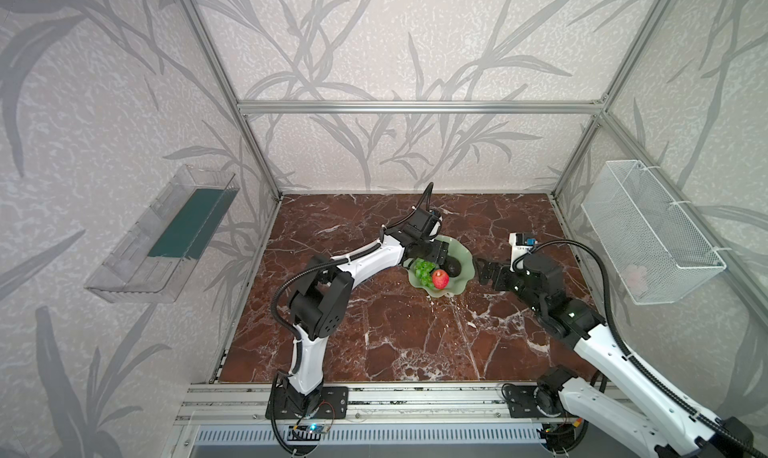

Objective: Place and organize the fake fruits in the fruit bowl

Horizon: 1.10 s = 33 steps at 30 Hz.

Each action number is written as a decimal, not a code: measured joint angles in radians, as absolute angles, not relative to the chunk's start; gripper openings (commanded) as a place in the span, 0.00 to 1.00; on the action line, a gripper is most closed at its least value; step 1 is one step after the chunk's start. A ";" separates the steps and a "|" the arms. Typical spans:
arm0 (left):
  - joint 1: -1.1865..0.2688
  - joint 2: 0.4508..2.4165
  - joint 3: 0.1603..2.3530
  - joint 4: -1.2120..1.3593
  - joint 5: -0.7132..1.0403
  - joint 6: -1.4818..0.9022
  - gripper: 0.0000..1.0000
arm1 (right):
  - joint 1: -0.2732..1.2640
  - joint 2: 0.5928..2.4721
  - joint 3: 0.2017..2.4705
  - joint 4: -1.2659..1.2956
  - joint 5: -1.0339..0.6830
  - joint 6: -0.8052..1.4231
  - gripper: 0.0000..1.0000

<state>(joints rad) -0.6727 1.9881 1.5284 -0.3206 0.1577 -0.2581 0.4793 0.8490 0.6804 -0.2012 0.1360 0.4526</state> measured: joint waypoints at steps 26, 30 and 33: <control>-0.647 1.291 0.900 0.185 -0.248 -0.161 0.99 | 0.439 0.957 0.689 -0.202 0.154 0.359 0.99; -0.605 1.064 0.660 0.305 -0.385 -0.110 0.99 | 0.416 0.991 0.687 -0.178 0.239 0.331 0.99; -0.521 0.931 0.495 0.332 -0.459 -0.107 0.99 | 0.390 0.994 0.646 -0.100 0.322 0.296 0.99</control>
<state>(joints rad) -0.5205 0.9306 0.4946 0.3321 -0.4595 -0.1074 0.3901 0.9939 0.6460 -0.1001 0.3222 0.2958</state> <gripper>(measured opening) 0.994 0.991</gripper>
